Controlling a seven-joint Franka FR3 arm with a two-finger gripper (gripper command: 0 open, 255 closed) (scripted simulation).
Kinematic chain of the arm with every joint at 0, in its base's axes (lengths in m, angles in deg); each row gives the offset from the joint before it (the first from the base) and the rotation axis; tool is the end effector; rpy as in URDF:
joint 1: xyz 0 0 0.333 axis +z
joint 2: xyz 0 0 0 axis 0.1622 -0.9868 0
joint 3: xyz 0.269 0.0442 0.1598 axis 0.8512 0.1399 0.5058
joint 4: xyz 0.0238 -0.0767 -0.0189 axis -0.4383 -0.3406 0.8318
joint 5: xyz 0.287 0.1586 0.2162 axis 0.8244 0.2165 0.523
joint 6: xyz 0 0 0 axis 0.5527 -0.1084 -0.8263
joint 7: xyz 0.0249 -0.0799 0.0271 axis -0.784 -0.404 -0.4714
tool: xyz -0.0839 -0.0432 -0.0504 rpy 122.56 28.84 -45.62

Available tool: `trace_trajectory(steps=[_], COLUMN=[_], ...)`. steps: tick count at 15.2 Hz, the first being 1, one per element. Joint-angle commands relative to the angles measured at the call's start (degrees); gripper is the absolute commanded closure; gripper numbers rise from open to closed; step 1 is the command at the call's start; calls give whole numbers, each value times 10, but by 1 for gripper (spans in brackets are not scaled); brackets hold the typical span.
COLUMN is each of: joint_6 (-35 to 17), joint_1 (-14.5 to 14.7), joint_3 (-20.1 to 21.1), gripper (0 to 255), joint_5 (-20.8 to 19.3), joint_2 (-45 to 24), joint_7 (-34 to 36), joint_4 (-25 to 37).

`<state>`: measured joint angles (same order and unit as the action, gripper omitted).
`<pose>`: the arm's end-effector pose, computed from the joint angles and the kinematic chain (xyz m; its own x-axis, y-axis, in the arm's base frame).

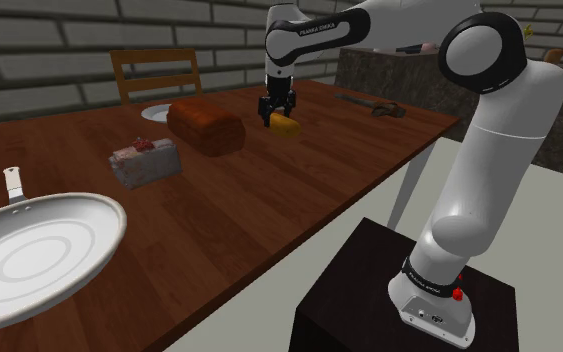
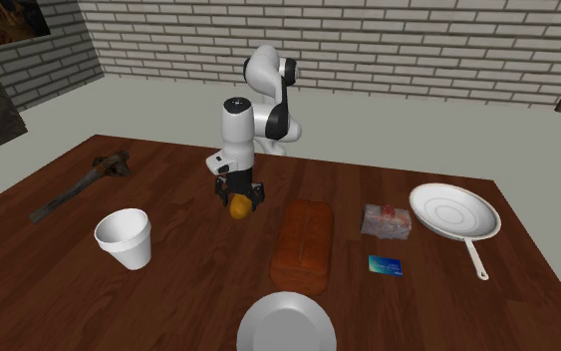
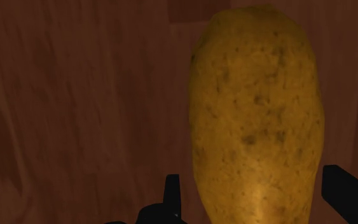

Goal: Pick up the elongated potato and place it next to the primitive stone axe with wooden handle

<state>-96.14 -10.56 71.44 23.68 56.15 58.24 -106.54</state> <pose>0.5838 -0.0485 0.5188 0.9891 -0.1405 0.0439 -0.1428 -0.9884 0.0523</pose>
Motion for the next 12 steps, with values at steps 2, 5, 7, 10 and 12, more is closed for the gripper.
trace_trajectory(steps=[2,5,7,10,12], joint_6=[0,0,0,0,7], joint_1=[0,0,0,0,0], joint_3=[0,0,0,0,0], gripper=[255,255,255,255,255], joint_5=[0,0,0,0,0], joint_2=[0,0,0,0,1], joint_7=[0,0,0,0,0], joint_4=[0,0,-1,-1,7])
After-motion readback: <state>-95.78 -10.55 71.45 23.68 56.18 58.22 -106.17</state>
